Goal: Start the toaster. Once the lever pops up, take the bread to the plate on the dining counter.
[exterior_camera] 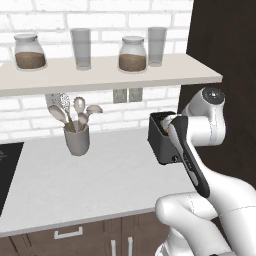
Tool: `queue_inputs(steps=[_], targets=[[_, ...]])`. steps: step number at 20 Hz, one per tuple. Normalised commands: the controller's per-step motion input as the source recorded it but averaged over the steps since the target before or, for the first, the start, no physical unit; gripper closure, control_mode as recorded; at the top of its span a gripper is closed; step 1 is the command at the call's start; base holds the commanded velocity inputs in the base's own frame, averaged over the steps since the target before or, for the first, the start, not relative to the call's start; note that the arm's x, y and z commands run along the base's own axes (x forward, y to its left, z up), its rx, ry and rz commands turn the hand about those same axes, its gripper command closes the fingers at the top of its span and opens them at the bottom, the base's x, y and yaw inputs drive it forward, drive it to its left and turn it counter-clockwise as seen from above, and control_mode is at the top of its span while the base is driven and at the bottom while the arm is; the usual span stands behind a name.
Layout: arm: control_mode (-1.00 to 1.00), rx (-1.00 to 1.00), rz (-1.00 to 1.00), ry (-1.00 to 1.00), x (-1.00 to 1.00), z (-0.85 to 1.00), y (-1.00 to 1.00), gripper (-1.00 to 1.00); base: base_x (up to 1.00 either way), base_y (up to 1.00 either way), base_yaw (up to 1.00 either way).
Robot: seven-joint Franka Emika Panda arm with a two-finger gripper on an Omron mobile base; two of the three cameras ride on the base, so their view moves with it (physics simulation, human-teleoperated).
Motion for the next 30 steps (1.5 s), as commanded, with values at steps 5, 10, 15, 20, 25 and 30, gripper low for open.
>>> queue_inputs(steps=[5, 10, 15, 20, 25, 30], targets=[[-1.00, 0.00, 0.00, 0.00, 0.00, 0.00, 0.00, -1.00, 0.00, 0.00, 0.00], [-1.00, 0.00, 0.00, 0.00, 0.00, 0.00, 0.00, -1.00, 0.00, 0.00, 0.00], [-1.00, 0.00, 0.00, 0.00, 0.00, 0.00, 0.00, -1.00, 0.00, 0.00, 0.00], [-1.00, 0.00, 0.00, 0.00, 0.00, 0.00, 0.00, -1.00, 0.00, 0.00, 0.00], [-1.00, 0.00, 0.00, 0.00, 0.00, 0.00, 0.00, -1.00, 0.00, 0.00, 0.00], [-1.00, 0.00, 0.00, 0.00, 0.00, 0.00, 0.00, -1.00, 0.00, 0.00, 0.00]])
